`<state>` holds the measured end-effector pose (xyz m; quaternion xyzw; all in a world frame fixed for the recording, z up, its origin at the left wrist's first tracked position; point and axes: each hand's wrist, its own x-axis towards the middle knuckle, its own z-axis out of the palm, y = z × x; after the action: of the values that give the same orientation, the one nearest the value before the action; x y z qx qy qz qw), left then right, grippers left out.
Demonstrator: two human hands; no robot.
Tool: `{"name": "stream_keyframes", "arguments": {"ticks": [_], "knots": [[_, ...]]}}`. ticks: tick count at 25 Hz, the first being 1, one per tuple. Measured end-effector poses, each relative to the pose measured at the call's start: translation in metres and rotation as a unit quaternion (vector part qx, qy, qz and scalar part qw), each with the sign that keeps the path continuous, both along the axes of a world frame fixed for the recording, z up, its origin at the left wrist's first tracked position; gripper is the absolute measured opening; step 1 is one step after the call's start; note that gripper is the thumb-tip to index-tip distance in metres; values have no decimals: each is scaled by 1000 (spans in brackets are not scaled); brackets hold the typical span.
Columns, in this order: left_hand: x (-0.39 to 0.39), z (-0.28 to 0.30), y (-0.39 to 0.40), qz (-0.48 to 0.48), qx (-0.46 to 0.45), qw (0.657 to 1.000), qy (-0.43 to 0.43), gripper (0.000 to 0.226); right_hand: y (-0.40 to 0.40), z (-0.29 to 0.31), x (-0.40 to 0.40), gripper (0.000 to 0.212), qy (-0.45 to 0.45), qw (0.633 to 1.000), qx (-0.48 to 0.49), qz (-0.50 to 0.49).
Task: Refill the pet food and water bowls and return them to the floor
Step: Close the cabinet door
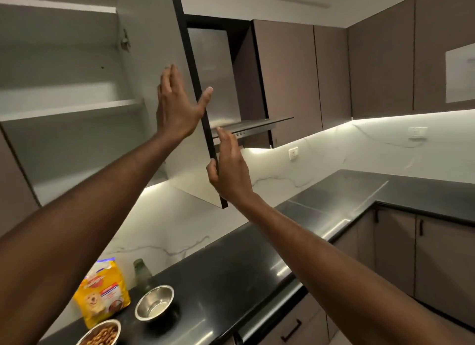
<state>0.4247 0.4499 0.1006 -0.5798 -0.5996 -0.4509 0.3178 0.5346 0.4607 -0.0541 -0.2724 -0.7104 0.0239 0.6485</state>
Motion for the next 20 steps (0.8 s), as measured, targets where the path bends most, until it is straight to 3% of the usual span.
{"name": "stream_keyframes", "arguments": {"ticks": [3,9,13,17,20], "knots": [[7,-5,6,28,-51,998,32,106,5,-3,-8,73,-49,994,-71,68],[-25,-12,-16,13,-37,998,42,109,-7,-2,-51,59,29,995,-73,70],[-96,-20,-59,24,25,998,52,105,-30,-8,-113,50,10,993,15,113],[-199,-31,-97,88,62,983,148,97,-52,-22,-212,68,-36,981,49,182],[-284,-34,-122,165,69,968,174,89,-68,-33,-297,78,-89,972,50,212]]}}
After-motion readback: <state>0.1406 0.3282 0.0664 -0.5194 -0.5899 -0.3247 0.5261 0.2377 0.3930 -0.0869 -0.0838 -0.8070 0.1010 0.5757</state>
